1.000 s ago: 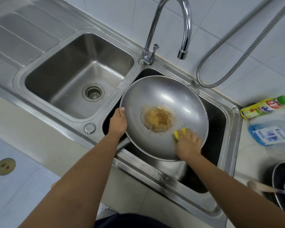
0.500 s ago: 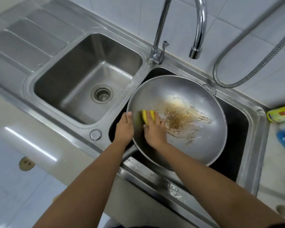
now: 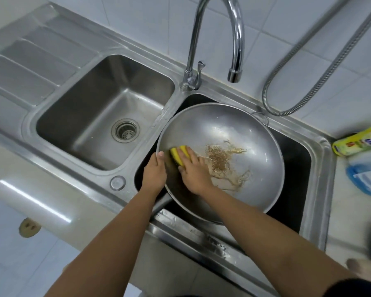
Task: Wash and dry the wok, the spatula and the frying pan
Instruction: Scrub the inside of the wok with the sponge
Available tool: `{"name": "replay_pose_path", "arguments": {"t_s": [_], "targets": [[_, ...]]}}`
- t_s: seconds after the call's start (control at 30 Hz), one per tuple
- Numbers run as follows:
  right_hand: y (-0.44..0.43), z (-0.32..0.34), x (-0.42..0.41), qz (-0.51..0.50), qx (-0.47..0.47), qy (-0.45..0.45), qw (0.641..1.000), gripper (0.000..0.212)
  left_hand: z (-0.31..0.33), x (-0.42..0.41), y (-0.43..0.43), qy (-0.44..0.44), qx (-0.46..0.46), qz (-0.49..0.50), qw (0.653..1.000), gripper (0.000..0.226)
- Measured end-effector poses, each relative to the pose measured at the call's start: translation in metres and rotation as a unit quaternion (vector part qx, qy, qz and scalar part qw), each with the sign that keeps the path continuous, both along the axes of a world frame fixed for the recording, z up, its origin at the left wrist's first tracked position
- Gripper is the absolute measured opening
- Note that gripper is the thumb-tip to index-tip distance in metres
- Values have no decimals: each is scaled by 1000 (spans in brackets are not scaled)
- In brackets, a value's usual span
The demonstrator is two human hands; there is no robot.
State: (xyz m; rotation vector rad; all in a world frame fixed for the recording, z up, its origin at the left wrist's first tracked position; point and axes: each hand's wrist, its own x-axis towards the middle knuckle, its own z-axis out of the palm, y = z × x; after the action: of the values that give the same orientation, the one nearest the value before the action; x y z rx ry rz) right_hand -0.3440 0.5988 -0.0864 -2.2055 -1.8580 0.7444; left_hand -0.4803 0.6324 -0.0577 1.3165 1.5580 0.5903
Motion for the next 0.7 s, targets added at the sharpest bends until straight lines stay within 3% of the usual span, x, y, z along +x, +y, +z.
{"name": "replay_pose_path", "arguments": {"t_s": [0.1, 0.17, 0.23, 0.3, 0.47, 0.57, 0.7], "targets": [[-23, 3, 11, -133, -100, -53, 985, 61, 2, 1, -1, -1, -8, -1, 1000, 46], [-38, 13, 8, -98, -139, -18, 985, 59, 3, 1, -1, 5, -2, -3, 1000, 46], [-55, 24, 1, -41, -132, 34, 990, 56, 6, 2, -2, 9, 3, -6, 1000, 46], [-70, 37, -3, -48, -128, 59, 989, 52, 10, 2, -3, 15, 2, -8, 1000, 47], [-92, 64, 2, -36, -88, -28, 995, 30, 19, 0, -6, 35, 11, -24, 999, 50], [-97, 69, 7, -11, -103, -64, 993, 27, 21, -2, -7, 49, 21, -32, 998, 51], [-95, 79, 23, -67, -68, -84, 992, 29, 21, -4, -10, 45, 24, -35, 998, 50]]}}
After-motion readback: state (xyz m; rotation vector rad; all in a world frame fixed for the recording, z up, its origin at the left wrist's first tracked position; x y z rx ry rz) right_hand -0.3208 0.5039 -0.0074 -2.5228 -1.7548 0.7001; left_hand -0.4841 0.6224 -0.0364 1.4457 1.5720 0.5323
